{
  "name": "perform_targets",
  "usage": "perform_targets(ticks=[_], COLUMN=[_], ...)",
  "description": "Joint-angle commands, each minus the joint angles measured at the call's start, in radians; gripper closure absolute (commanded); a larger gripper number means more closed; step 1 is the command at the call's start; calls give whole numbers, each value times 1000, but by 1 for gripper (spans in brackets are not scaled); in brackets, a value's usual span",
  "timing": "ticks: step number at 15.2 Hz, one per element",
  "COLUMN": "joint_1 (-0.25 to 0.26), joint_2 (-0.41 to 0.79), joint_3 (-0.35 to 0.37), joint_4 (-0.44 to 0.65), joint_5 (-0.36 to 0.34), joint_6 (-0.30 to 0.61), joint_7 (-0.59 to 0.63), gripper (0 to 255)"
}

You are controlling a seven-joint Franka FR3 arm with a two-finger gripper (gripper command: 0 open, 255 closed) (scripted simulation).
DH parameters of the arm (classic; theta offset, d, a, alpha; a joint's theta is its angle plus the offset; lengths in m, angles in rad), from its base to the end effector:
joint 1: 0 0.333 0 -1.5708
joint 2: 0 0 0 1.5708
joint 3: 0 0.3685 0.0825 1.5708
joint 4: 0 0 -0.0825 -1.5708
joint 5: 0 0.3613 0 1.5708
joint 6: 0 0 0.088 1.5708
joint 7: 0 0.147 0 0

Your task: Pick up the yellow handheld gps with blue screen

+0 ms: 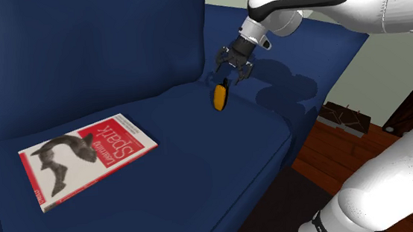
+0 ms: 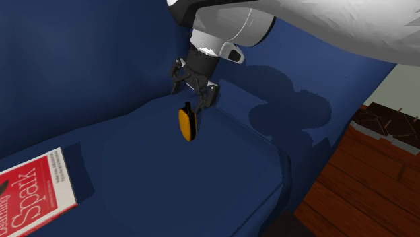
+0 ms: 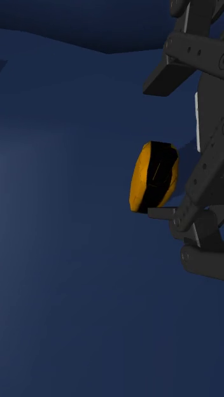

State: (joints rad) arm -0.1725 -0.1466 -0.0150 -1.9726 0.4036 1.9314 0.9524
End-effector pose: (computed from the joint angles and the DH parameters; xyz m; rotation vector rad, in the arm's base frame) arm 0.5022 -0.0532 0.5697 -2.2135 1.6205 0.0669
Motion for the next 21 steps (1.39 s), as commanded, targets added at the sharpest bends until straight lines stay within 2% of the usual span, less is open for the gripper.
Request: perform_targets(ticks=[1, 3, 4, 13, 21], joint_1=[1, 1, 1, 1, -2], joint_2=[3, 3, 5, 3, -1], joint_3=[1, 1, 1, 1, -2], joint_4=[-31, -31, -28, -31, 69], joint_5=[5, 5, 5, 5, -9], joint_6=[32, 32, 31, 32, -66], joint_7=[-12, -12, -11, -12, 26], gripper=[0, 0, 255, 255, 255])
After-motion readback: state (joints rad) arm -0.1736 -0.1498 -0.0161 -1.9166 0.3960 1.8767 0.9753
